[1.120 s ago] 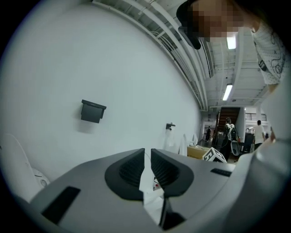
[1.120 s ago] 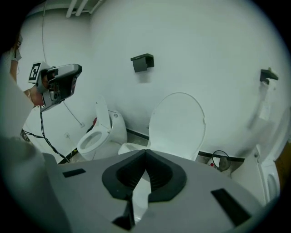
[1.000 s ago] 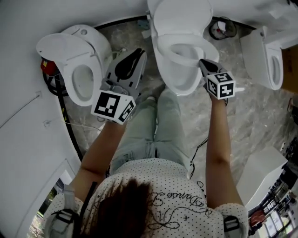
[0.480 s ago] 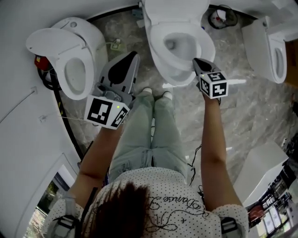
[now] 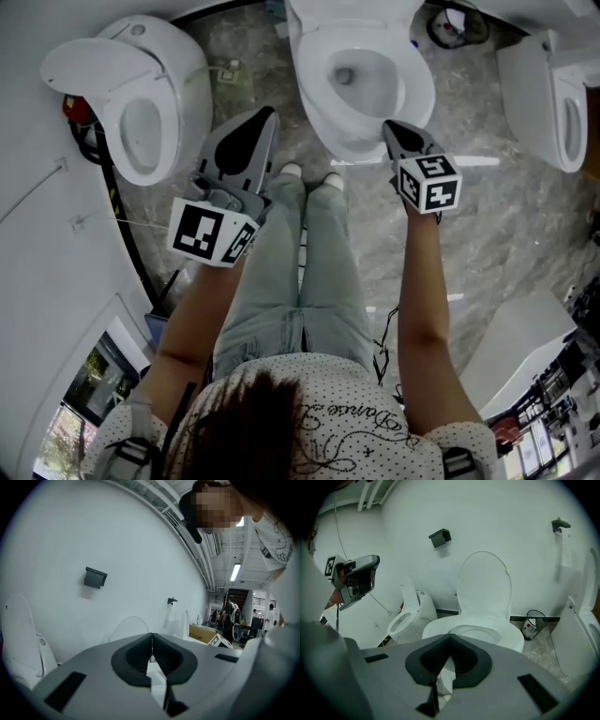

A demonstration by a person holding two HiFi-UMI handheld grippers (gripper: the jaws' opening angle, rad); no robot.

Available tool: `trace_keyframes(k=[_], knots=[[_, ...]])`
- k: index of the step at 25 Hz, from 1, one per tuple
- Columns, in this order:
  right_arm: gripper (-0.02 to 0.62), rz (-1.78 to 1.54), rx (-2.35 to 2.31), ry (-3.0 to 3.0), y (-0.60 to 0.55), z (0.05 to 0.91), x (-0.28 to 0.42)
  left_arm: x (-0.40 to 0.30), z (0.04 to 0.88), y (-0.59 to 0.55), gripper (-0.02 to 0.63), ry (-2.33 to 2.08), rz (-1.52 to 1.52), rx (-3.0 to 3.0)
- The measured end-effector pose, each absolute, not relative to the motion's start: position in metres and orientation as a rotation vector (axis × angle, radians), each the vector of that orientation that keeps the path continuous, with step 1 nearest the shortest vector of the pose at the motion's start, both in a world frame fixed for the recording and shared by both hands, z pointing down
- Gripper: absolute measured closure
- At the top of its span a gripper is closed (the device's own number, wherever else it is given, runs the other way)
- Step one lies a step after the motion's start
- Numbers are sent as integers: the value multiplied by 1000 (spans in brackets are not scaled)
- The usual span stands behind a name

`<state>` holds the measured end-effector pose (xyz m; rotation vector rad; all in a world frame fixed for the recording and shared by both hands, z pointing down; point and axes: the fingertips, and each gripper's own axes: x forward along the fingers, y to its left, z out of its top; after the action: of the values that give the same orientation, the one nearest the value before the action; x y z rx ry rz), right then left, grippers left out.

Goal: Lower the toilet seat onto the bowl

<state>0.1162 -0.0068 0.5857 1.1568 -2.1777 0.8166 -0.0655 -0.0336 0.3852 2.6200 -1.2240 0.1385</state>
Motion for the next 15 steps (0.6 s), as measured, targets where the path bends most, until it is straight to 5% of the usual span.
trace_keyframes(k=[15], knots=[[584,831,1224,-2202,24,615,117,-54,468,-19,601,-1200,218,2581]])
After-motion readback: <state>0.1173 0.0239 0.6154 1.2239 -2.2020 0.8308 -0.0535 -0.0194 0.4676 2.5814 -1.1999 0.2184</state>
